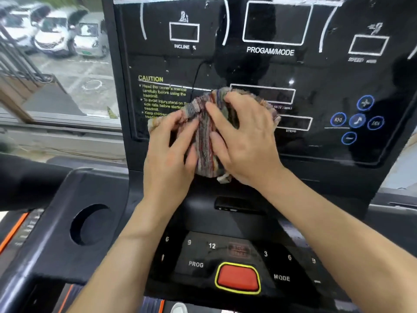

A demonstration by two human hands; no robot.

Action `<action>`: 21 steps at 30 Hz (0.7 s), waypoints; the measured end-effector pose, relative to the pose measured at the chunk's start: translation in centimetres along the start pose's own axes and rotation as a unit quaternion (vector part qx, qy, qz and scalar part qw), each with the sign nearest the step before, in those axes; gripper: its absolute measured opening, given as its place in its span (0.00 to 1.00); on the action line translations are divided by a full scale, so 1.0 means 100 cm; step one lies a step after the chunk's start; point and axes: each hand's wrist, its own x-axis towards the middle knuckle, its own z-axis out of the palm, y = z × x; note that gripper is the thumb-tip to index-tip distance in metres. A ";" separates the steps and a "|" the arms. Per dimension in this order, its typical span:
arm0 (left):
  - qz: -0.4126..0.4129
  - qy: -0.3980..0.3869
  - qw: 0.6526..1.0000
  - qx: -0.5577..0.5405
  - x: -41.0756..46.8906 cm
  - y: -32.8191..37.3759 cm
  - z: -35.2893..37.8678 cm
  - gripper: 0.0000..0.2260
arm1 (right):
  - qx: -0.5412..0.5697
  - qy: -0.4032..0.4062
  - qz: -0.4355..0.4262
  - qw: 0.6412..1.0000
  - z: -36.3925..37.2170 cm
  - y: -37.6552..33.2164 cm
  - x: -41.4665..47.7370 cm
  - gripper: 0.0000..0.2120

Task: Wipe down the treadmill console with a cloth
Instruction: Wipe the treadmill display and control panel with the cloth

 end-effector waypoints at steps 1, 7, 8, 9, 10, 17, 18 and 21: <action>0.001 -0.007 1.000 -0.010 -0.006 -0.005 0.000 0.19 | -0.006 -0.016 0.006 1.000 0.004 -0.011 -0.006 0.23; -0.077 -0.045 0.994 -0.057 -0.064 -0.044 -0.019 0.18 | -0.070 -0.129 -0.174 0.974 0.030 -0.046 -0.028 0.27; -0.089 -0.043 0.993 -0.059 -0.059 -0.050 -0.024 0.18 | -0.077 -0.117 -0.198 0.970 0.033 -0.048 -0.016 0.25; -0.101 -0.037 0.992 -0.065 -0.052 -0.056 -0.030 0.19 | -0.091 -0.098 -0.217 0.967 0.035 -0.048 0.000 0.23; -0.118 -0.028 0.989 -0.081 -0.043 -0.063 -0.035 0.20 | -0.109 -0.077 -0.225 0.965 0.036 -0.049 0.019 0.21; -0.250 0.051 0.943 -0.213 -0.042 -0.110 -0.068 0.24 | -0.108 0.005 -0.062 0.992 0.044 -0.082 0.086 0.23; -0.260 0.058 0.935 -0.233 -0.049 -0.115 -0.071 0.23 | -0.099 -0.028 -0.067 0.992 0.052 -0.095 0.069 0.24; -0.263 0.013 0.942 -0.210 -0.072 -0.127 -0.071 0.22 | -0.025 -0.192 -0.123 0.973 0.069 -0.139 -0.011 0.28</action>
